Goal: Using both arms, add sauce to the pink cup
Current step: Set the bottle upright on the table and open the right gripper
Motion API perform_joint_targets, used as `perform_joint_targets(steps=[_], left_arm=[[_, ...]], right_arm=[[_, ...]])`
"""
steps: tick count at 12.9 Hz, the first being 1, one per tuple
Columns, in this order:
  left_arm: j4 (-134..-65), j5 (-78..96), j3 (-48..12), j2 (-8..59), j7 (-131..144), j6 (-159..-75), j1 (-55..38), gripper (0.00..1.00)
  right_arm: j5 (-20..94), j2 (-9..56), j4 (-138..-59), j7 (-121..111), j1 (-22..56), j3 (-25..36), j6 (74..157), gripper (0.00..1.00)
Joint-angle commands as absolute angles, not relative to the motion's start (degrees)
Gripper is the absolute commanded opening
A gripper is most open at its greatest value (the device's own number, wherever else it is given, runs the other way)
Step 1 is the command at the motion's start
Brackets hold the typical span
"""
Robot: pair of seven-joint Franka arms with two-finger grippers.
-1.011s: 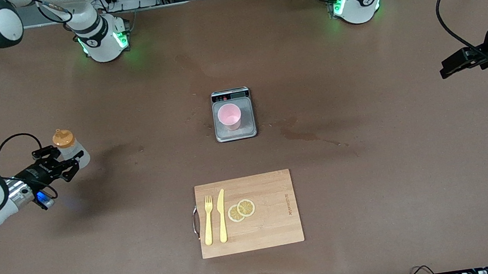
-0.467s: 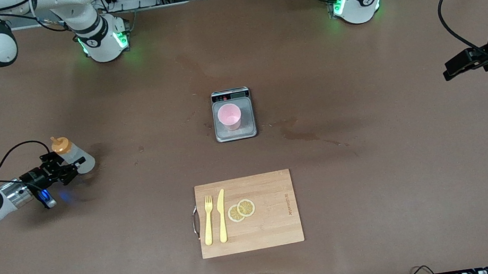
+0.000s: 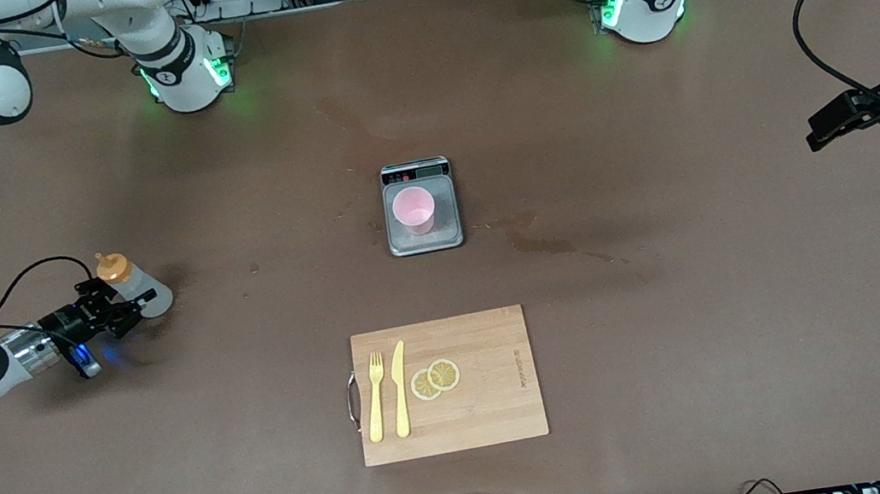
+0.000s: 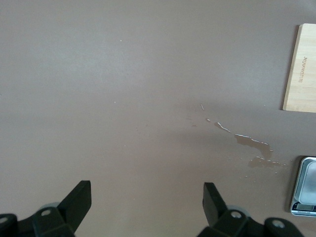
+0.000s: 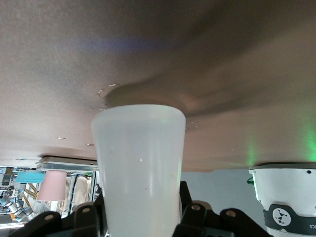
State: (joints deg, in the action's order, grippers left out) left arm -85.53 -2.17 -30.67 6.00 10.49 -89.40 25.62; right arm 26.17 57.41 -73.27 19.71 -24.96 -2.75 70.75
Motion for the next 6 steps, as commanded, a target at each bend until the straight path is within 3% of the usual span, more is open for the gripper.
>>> perform_joint_targets(steps=[1,2,6], left_arm=[[-86.13,-3.08,-31.03,4.31,10.28,-89.74,26.02,1.0],[-86.13,-3.08,-31.03,4.31,10.28,-89.74,26.02,1.0],[-86.13,-2.9,-30.94,4.13,9.67,-89.65,26.1,1.0]], right_arm=[[27.07,58.1,-72.86,20.3,-26.02,-3.6,71.19,0.68],[26.98,58.1,-72.86,20.3,-25.84,-3.6,71.19,1.0],[26.72,57.48,-71.46,24.16,-25.66,-3.6,71.19,1.0]])
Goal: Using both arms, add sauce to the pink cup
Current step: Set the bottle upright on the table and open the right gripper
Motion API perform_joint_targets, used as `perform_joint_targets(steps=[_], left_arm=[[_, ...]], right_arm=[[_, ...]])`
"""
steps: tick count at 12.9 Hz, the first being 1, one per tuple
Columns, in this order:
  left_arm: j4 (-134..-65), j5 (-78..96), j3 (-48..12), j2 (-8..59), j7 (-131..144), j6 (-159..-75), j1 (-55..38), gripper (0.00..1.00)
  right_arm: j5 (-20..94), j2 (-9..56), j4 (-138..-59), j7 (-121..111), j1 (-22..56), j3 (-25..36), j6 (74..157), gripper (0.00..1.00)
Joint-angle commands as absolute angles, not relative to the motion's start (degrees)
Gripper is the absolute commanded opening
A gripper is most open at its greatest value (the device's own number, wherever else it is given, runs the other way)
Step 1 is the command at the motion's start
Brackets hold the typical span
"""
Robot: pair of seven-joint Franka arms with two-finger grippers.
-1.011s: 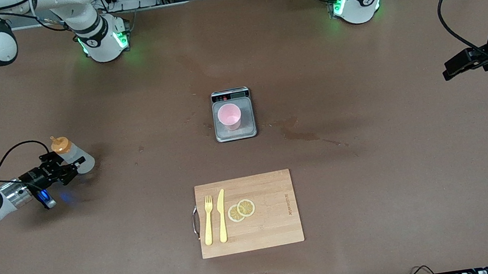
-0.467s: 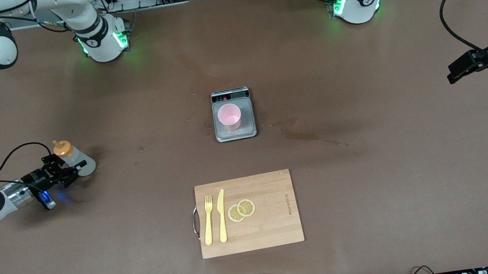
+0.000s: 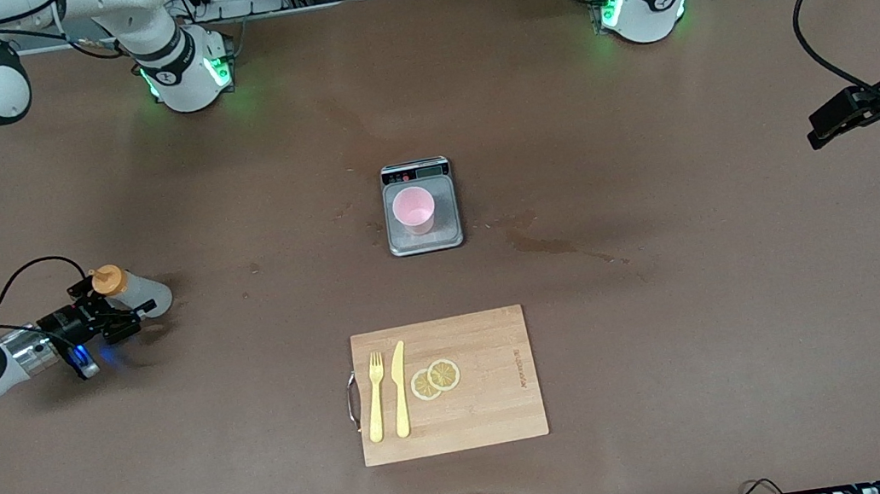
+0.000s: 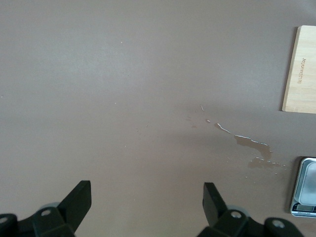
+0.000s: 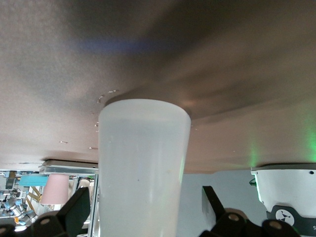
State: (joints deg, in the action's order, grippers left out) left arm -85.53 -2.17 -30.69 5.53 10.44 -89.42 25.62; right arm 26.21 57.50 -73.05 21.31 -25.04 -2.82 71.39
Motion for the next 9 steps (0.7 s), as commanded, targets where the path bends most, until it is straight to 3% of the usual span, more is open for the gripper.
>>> perform_joint_targets(steps=[1,5,9], left_arm=[[-86.22,-2.81,-30.94,4.04,9.67,-89.65,26.02,1.0],[-86.66,-2.81,-28.67,2.99,9.49,-89.56,22.78,1.0],[-87.54,-2.9,-18.12,1.58,9.41,-88.42,12.4,1.0]], right_arm=[[26.63,57.22,-70.24,24.69,-25.66,-3.6,70.76,1.0],[26.28,53.88,-66.72,24.7,-25.4,-3.78,65.85,1.0],[24.53,49.85,-64.42,24.7,-23.82,-3.95,61.7,1.0]])
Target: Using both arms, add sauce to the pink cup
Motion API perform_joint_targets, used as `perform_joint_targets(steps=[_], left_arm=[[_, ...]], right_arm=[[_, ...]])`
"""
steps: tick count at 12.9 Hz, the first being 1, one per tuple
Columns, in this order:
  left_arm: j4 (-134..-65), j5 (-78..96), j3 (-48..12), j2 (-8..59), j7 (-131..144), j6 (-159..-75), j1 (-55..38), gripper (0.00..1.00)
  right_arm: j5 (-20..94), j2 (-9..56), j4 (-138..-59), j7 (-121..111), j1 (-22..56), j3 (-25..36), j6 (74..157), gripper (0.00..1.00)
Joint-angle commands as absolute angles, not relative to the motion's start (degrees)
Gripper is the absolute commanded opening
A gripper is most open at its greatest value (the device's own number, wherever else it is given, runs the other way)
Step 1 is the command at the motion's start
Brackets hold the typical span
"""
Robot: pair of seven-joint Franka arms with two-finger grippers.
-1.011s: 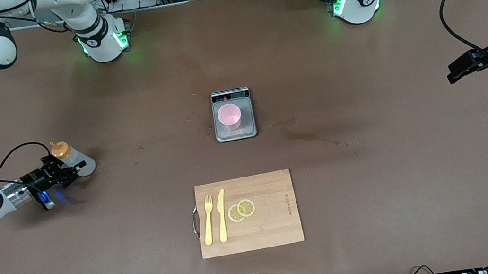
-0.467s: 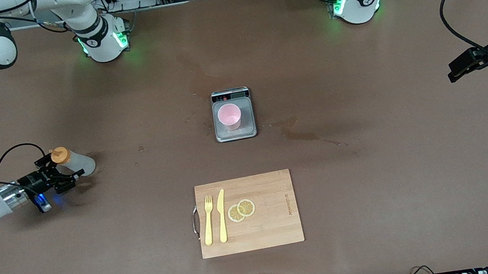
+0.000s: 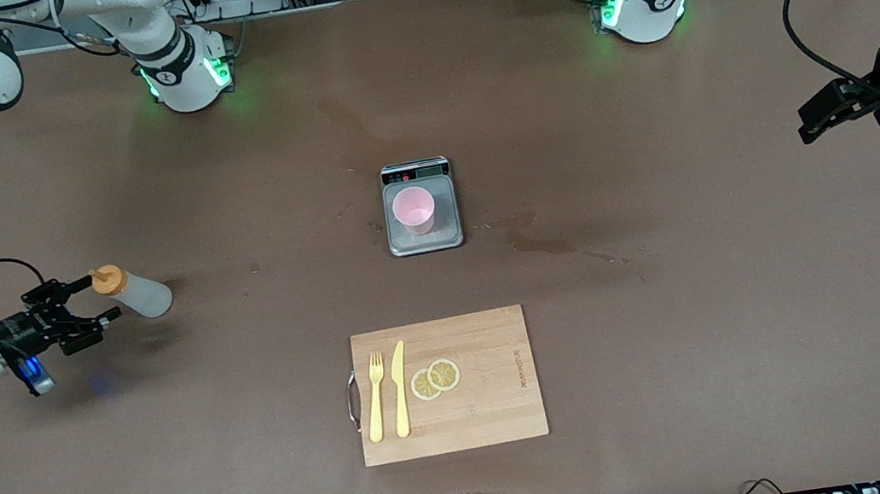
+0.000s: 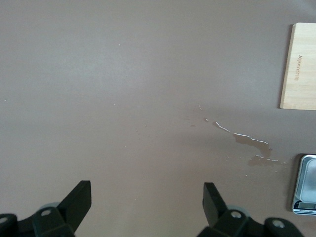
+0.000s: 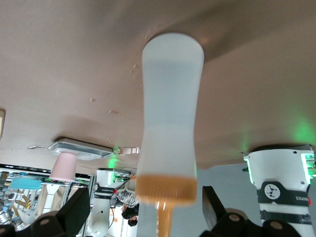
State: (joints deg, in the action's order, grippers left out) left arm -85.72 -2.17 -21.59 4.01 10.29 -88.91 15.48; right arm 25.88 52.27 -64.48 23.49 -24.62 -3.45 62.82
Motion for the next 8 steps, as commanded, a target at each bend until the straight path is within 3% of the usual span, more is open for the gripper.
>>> perform_joint_targets(steps=[1,4,8], left_arm=[[-87.63,-2.9,-17.41,1.41,9.4,-88.33,11.61,1.0],[-88.42,-2.9,-13.2,0.88,9.4,-88.42,6.7,1.0],[-90.08,-2.81,-9.76,-0.35,9.4,-88.5,2.81,1.0]], right_arm=[[23.91,48.79,-64.42,24.7,-23.21,-3.96,60.92,1.0],[20.58,43.79,-64.34,24.87,-20.14,-3.96,59.5,1.0],[7.75,36.41,-64.6,24.87,-9.6,-3.87,59.59,1.0]])
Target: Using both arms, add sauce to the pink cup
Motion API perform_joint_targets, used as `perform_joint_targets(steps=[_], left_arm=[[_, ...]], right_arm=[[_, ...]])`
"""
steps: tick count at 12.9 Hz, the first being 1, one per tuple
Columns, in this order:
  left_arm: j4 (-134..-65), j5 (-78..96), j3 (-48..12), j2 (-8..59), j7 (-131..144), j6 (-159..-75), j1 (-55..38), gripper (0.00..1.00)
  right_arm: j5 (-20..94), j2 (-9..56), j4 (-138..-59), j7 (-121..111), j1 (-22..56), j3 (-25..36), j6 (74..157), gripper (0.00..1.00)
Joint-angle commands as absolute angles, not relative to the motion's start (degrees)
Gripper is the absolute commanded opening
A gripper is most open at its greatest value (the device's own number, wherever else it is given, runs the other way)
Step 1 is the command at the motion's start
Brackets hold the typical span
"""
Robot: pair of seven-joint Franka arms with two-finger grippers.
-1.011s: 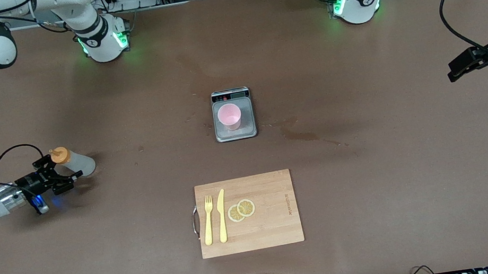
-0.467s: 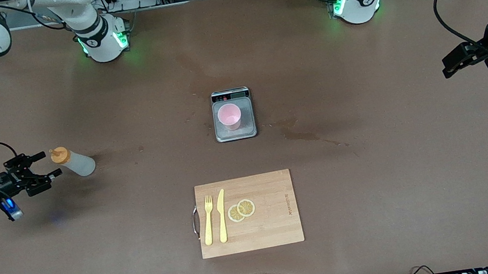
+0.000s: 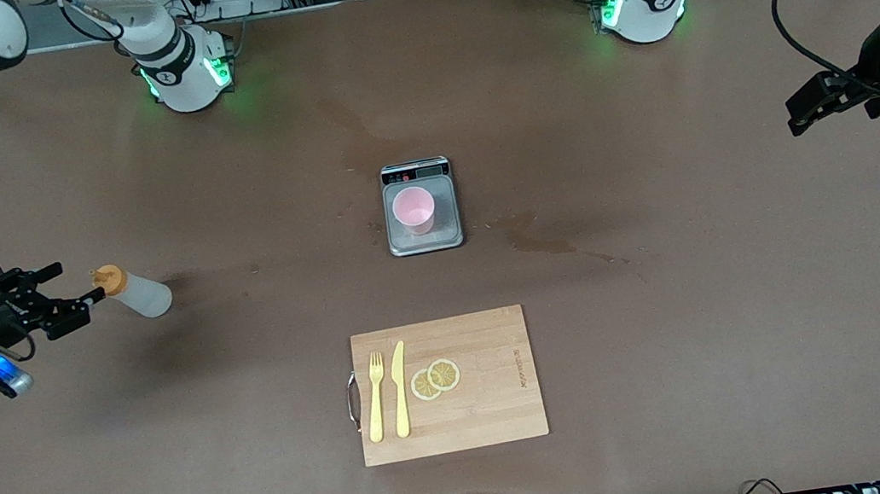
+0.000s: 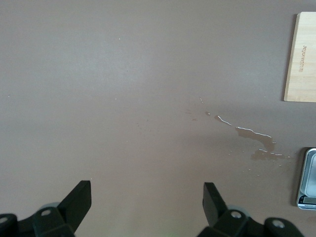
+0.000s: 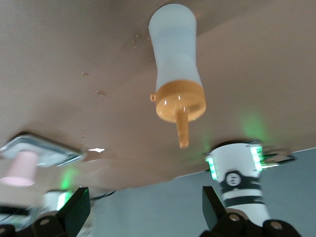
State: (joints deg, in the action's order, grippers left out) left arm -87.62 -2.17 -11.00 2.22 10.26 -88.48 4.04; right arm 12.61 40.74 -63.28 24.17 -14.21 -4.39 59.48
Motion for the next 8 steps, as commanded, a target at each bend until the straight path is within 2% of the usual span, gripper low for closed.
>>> perform_joint_targets(steps=[1,4,6,8], left_arm=[[-90.7,-2.9,-9.76,-0.79,9.4,-88.85,2.73,1.0],[-91.67,-2.9,-7.57,-1.67,9.4,-89.21,0.53,1.0],[-91.76,-2.55,-7.03,-1.67,9.32,-89.21,0.53,1.0],[-91.85,-2.2,-6.68,-1.76,9.32,-89.21,0.44,1.0]], right_arm=[[7.56,34.73,-64.95,24.87,-9.06,-3.87,59.59,1.0],[8.26,29.56,-67.83,24.7,-8.88,-4.13,60.46,1.0],[8.0,24.81,-72.57,24.26,-7.48,-4.04,65.62,1.0],[7.82,18.41,-80.72,23.21,-7.38,-4.04,73.44,1.0]])
